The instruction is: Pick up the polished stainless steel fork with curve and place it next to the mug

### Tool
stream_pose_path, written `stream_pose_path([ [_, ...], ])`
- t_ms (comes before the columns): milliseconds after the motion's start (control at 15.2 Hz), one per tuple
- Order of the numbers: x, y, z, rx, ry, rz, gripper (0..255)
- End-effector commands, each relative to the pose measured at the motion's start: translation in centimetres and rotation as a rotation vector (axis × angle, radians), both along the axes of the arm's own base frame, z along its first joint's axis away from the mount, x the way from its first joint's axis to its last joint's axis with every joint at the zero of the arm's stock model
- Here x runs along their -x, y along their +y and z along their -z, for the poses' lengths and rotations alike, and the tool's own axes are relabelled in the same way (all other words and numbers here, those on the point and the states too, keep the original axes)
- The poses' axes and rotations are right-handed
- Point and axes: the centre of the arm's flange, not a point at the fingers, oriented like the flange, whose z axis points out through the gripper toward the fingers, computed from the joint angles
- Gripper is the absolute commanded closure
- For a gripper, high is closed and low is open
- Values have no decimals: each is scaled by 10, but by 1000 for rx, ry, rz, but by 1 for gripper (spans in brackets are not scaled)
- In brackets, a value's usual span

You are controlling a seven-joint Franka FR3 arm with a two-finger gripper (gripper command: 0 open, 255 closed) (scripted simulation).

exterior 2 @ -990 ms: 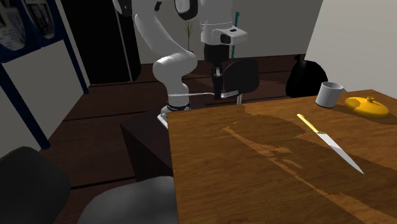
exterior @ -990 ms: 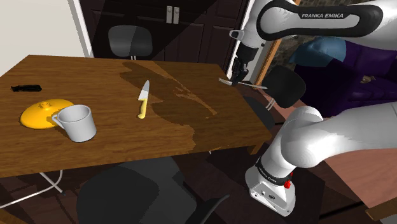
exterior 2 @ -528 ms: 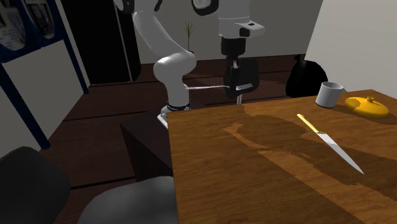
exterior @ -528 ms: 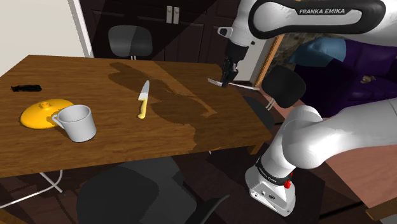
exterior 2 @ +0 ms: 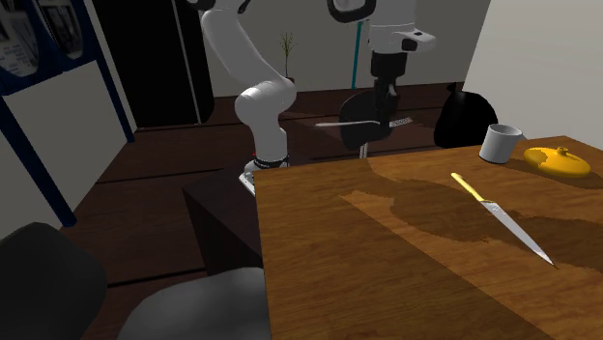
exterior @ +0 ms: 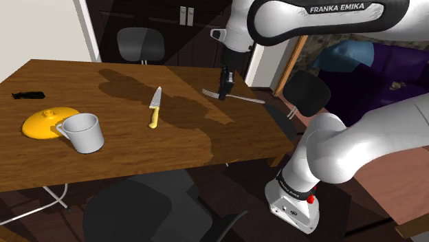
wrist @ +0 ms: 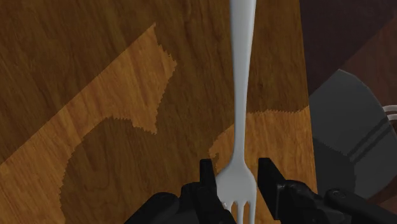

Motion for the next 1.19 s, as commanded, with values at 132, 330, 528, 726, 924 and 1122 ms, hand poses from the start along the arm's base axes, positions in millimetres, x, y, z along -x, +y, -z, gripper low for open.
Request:
stream_pose_path([
  [132, -12, 54, 0, -1, 0, 1, 255],
  [330, -20, 93, 0, -1, 0, 1, 255],
  [528, -29, 132, 0, -1, 0, 1, 255],
  [726, -38, 170, 0, -1, 0, 1, 255],
  [924, -47, 209, 0, -1, 0, 1, 255],
  [1122, -53, 238, 0, -1, 0, 1, 255],
])
